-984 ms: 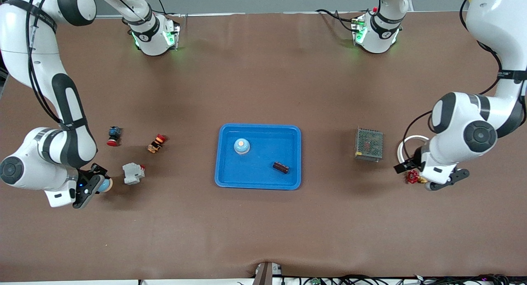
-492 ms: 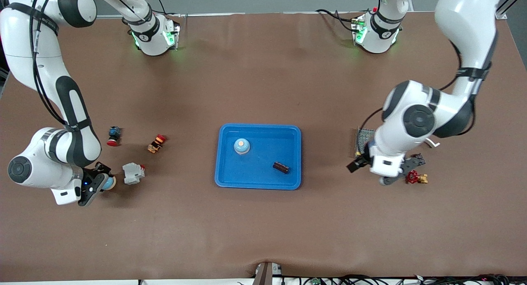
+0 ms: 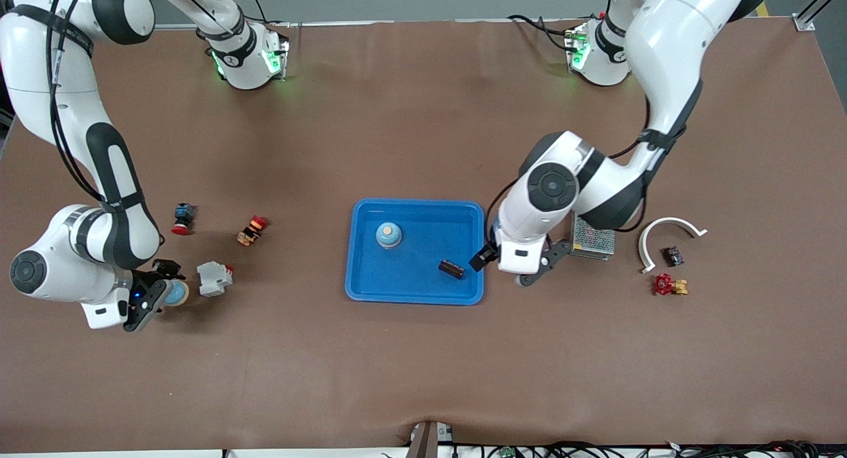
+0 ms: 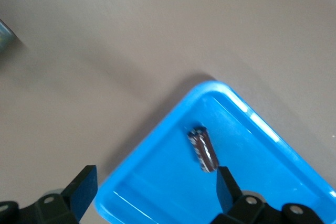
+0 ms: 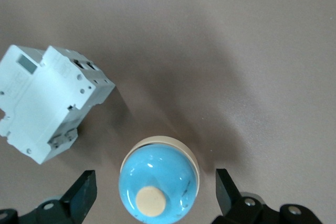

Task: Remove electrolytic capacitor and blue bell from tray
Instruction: 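Reach the left gripper to the second capacitor while the right gripper withdraws, then lift the capacitor with the left gripper while the right gripper grips the bell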

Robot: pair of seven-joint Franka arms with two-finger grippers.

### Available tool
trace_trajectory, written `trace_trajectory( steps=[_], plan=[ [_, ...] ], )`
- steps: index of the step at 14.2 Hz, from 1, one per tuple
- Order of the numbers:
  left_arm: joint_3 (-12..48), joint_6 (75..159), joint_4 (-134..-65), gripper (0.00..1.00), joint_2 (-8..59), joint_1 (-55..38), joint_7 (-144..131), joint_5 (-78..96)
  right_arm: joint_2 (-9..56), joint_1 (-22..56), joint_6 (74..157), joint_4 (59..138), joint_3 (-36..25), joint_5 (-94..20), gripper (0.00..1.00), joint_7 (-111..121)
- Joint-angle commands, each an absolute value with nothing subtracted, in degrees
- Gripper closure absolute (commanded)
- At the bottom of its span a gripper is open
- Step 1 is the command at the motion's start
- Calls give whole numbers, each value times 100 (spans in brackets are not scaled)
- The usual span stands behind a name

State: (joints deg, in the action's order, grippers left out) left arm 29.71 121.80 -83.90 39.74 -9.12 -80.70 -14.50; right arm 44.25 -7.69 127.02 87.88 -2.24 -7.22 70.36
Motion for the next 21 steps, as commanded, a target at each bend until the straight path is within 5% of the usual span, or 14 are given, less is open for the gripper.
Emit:
trace_trajectory(
  steps=[1, 10, 21],
  plan=[
    [2927, 12181, -7902, 2, 4394, -1177, -8445, -1538, 4290, -844, 12236, 8579, -114, -1027, 0, 6831],
    [2040, 13447, -7735, 21, 5053, -2223, -9413, -1494, 3095, -81, 10504, 8394, -105, -993, 0, 2819],
    [1583, 13728, -7717, 35, 5379, -2575, -9510, -1503, 2593, 1748, 10607, 8446, -97, -1037, 0, -1806]
  ],
)
